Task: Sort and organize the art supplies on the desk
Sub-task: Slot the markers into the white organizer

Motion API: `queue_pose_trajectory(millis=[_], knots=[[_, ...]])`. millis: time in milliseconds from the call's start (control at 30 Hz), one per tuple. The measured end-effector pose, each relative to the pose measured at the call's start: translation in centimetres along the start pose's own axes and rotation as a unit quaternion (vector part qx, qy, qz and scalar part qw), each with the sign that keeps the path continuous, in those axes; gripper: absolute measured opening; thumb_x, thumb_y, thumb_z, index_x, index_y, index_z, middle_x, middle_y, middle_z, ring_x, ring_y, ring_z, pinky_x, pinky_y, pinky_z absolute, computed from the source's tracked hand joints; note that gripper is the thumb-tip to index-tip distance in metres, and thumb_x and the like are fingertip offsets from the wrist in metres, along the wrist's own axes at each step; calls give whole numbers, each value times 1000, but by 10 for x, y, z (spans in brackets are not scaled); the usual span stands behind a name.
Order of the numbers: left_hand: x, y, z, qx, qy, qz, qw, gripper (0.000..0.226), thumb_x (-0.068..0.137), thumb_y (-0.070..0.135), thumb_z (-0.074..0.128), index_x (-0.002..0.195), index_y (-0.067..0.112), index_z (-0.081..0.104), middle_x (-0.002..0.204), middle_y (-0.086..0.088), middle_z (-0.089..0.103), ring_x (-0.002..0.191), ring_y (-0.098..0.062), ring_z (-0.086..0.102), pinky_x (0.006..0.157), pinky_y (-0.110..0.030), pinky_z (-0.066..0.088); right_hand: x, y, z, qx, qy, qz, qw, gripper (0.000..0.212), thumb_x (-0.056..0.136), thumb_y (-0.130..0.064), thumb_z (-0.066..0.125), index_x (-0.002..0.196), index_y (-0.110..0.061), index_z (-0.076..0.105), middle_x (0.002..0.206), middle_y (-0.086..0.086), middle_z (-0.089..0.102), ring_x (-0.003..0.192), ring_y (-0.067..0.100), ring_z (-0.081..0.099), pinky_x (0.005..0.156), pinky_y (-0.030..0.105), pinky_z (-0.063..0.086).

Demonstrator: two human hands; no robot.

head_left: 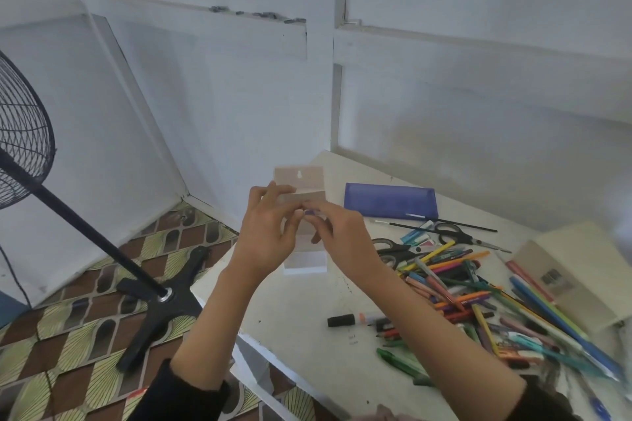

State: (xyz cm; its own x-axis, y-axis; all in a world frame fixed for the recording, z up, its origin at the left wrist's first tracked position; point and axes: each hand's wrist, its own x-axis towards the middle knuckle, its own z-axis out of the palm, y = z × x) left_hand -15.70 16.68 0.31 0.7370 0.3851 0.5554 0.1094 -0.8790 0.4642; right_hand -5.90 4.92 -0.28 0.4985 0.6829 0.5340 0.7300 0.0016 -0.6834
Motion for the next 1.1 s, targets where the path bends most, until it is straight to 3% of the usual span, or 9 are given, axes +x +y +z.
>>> queue_pose_trajectory(millis=[100,200,400,500,633,767,933,1033,1100], knots=[[3,1,4,-10,32,-9,999,19,86,15,57,94,16,74,107,-7,66,103,-22,41,86,-32,40,0,1,4,-131,6,-38,991,22,93,-17,53,109,-7,65,75,6,69,50,20,61,52,21,48],[4,2,8,-26,68,-24,997,17,80,9,62,89,15,76,104,-5,68,102,-23,44,86,-24,41,2,1,6,-250,25,-72,965,23,77,-7,73,98,-10,67,66,0,66,38,17,53,42,14,33],[3,2,11,-48,95,-44,993,16,80,8,64,87,15,77,105,-4,69,102,-24,47,99,-6,28,2,7,6,-292,50,-87,951,35,65,-2,81,96,-14,69,62,-2,66,38,17,53,44,14,27],[1,2,12,-49,91,-35,994,18,81,8,64,92,15,76,108,-5,69,104,-28,49,102,-15,31,1,8,6,-302,49,-96,947,34,70,-7,79,101,-16,70,65,-3,68,37,15,51,45,13,24],[-3,7,18,-21,110,-41,993,22,83,8,60,101,9,73,115,-8,68,119,-36,50,96,-46,45,-7,11,3,-267,22,-120,956,35,90,-16,54,124,-12,59,104,1,70,39,18,52,39,20,42],[-6,18,28,30,182,44,982,25,92,14,49,95,5,72,116,-10,67,115,-31,52,91,-58,42,-32,23,-12,-212,-40,-123,969,63,89,0,48,146,-16,27,148,-2,39,42,16,48,43,28,49],[-12,41,59,-5,201,174,964,24,76,-7,56,89,10,67,109,-11,64,106,-29,52,89,-50,45,-78,40,-50,-217,-17,-31,975,53,90,-8,33,142,-17,36,144,0,43,65,13,61,53,27,54],[-16,66,81,-46,147,208,966,25,70,-11,51,76,6,70,98,-14,67,97,-29,54,86,-47,43,-116,54,-80,-224,37,40,973,48,90,-9,35,135,-16,49,138,-4,49,91,12,63,63,24,55],[-21,85,97,-71,91,231,966,22,73,-7,52,72,5,70,95,-12,67,94,-28,53,82,-43,42,-143,62,-102,-242,83,96,962,42,88,-6,41,126,-15,58,129,-5,56,90,14,64,63,25,54]])
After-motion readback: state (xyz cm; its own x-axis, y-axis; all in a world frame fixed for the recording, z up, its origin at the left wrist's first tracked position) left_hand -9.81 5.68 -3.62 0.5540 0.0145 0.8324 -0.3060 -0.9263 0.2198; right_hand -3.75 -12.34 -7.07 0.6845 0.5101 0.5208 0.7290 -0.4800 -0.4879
